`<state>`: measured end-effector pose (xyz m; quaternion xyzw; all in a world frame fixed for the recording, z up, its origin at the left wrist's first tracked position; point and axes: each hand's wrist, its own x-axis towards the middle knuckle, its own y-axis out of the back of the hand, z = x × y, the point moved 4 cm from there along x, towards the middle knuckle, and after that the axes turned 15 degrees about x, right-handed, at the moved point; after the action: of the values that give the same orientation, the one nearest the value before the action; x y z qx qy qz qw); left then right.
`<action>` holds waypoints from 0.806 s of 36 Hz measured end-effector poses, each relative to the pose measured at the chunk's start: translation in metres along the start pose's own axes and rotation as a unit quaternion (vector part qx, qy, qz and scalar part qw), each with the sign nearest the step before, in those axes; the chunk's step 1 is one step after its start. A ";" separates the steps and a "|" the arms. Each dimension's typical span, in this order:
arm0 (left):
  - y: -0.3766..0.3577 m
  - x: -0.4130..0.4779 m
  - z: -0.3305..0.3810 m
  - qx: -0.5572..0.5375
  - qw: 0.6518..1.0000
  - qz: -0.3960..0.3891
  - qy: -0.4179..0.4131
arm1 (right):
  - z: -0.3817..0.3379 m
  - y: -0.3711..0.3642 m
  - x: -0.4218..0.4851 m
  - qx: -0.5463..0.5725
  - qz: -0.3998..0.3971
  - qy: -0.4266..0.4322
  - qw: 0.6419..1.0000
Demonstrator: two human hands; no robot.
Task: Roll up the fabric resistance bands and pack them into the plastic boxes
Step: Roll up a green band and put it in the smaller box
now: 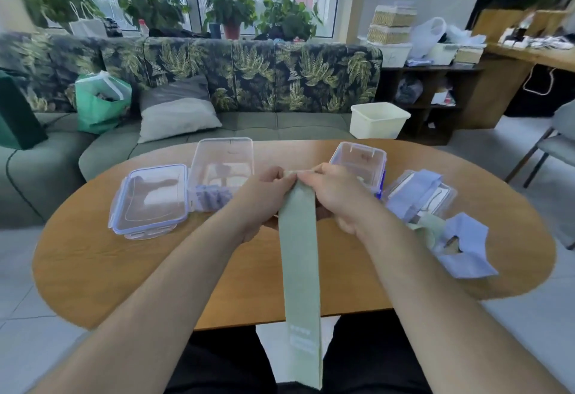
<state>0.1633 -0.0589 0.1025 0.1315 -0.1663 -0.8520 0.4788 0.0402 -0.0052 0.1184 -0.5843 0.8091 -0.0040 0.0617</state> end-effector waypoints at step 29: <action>-0.049 0.091 -0.126 0.269 0.940 0.208 -0.012 | 0.147 0.030 0.114 -0.210 0.138 0.118 0.961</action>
<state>0.1278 -0.1336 -0.0380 0.2078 -0.4184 -0.6586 0.5899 -0.0083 -0.0937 -0.0406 -0.4622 0.8661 0.1060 -0.1581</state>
